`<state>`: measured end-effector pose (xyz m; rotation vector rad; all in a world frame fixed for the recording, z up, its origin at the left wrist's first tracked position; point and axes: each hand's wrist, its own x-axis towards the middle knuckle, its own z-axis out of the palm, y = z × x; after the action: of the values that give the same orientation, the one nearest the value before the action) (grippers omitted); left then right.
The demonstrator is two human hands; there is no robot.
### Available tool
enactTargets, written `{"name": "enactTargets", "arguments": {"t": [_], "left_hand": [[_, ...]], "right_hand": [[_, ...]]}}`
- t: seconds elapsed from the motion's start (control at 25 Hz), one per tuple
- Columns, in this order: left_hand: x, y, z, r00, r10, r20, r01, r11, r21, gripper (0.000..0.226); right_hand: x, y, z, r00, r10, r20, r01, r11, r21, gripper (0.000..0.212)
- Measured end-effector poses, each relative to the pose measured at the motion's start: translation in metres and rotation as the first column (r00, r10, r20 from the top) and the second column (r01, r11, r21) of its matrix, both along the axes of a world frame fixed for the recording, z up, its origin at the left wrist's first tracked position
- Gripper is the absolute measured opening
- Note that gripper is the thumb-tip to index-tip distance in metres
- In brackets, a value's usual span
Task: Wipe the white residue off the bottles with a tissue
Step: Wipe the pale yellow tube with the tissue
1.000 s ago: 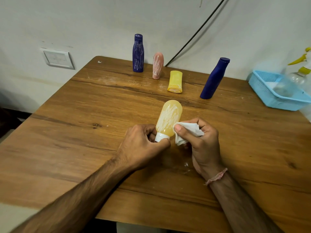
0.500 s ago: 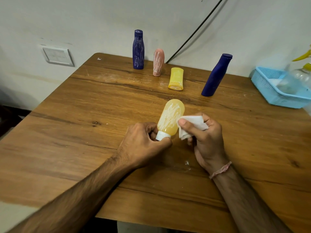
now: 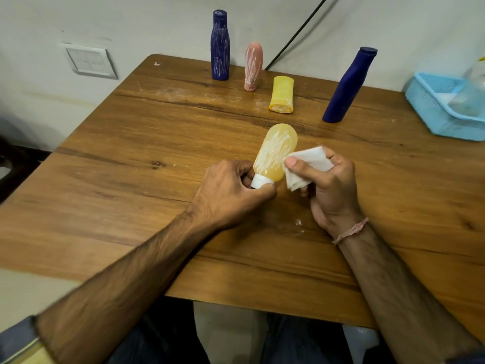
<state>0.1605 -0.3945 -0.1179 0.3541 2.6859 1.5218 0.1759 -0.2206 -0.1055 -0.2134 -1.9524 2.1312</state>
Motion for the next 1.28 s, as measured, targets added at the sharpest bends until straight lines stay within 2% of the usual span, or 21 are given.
{"name": "enactTargets", "arguments": {"t": [0.08,0.2,0.36,0.48,0.6,0.72,0.84,0.92,1.12,1.24,1.28], "left_hand": [[0.000,0.000,0.000,1.000,-0.002,0.003,0.002,1.000,-0.006,0.024],[0.000,0.000,-0.001,1.000,-0.019,-0.012,0.019,1.000,-0.019,0.022],[0.000,0.000,-0.001,0.998,-0.005,-0.059,0.001,0.998,-0.068,0.031],[0.000,0.000,-0.002,0.997,-0.018,-0.074,0.012,0.997,-0.082,0.029],[-0.001,-0.001,-0.002,0.997,-0.035,-0.068,0.028,0.995,-0.098,0.028],[-0.001,0.000,-0.002,0.996,-0.043,-0.083,0.034,0.993,-0.110,0.028],[-0.001,-0.001,-0.002,0.995,-0.053,-0.088,0.043,0.992,-0.118,0.030],[-0.001,0.000,-0.003,0.993,-0.058,-0.099,0.045,0.991,-0.129,0.029],[-0.001,-0.001,-0.002,0.993,-0.060,-0.099,0.046,0.990,-0.134,0.030],[-0.001,-0.001,-0.002,0.993,-0.059,-0.100,0.046,0.990,-0.134,0.030],[-0.001,-0.001,-0.002,0.994,-0.059,-0.097,0.046,0.990,-0.134,0.030]], "right_hand": [[-0.001,0.002,0.001,0.999,-0.048,-0.007,0.048,0.998,-0.034,0.011],[0.001,0.001,-0.001,1.000,0.016,-0.005,-0.016,1.000,0.022,0.013],[-0.002,0.002,-0.003,0.994,-0.107,0.002,0.107,0.994,-0.033,0.015],[-0.003,0.003,-0.003,0.999,-0.047,0.013,0.048,0.998,-0.039,0.012],[-0.004,0.004,-0.004,0.989,-0.148,-0.003,0.148,0.989,-0.011,0.014],[-0.005,0.006,-0.004,0.998,-0.069,0.009,0.069,0.998,0.006,0.012],[-0.006,0.007,-0.005,0.989,-0.147,-0.001,0.147,0.989,0.009,0.014],[-0.006,0.007,-0.005,0.992,-0.125,-0.004,0.125,0.992,0.011,0.011],[-0.005,0.008,-0.007,0.992,-0.125,-0.028,0.127,0.989,0.080,0.015],[-0.002,0.005,-0.009,0.998,-0.038,-0.058,0.048,0.982,0.184,0.014],[-0.002,0.004,-0.010,0.996,-0.068,-0.059,0.078,0.979,0.187,0.015]]}}
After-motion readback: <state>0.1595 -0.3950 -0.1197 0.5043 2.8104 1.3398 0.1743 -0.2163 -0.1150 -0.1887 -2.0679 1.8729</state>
